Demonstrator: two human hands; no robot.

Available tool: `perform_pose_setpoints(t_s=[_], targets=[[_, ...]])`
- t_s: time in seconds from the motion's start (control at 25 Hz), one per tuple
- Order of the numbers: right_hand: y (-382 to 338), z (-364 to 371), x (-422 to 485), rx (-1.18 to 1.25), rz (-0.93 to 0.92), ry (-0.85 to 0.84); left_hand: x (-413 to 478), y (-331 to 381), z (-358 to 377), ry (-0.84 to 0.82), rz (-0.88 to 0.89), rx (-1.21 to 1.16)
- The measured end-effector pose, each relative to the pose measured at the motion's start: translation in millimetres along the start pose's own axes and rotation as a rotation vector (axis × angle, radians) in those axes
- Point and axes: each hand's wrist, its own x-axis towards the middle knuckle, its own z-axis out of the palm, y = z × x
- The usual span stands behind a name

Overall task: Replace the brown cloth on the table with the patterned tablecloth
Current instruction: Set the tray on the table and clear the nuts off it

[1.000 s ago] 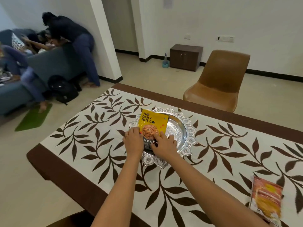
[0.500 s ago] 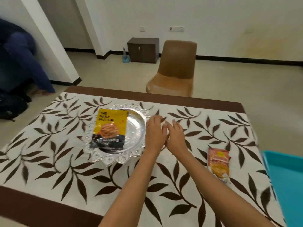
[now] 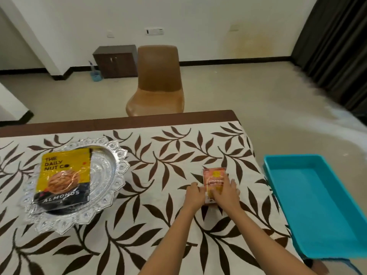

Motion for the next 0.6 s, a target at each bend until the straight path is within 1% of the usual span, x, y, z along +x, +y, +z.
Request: perform_pose_setpoints(t_s=[0.08, 0.16, 0.28, 0.4, 0.52, 0.6], targets=[[10.3, 1.9, -2.7, 0.039, -0.026, -0.016, -0.8, 0.8, 12.1, -0.02, 0.029, 0.065], [6.5, -0.4, -5.8, 0.122, -0.056, -0.007, -2.0, 4.1, 16.5, -0.028, 0.062, 0.063], [-14.0, -4.6, -7.0, 0.261, -0.162, 0.046, -7.6, 15.1, 2.7, 0.037, 0.116, -0.04], [-61.2, -8.0, -8.3, 0.36, -0.302, 0.11, -15.4, 26.6, -41.7, 0.213, 0.158, -0.217], [-141.1, -7.6, -21.5, 0.44, -0.467, 0.115, -24.0, 30.2, -114.9, 0.493, 0.212, -0.218], [-198.3, -1.8, -36.3, 0.51, -0.551, 0.054, -35.7, 24.9, -169.8, 0.668, 0.236, -0.201]])
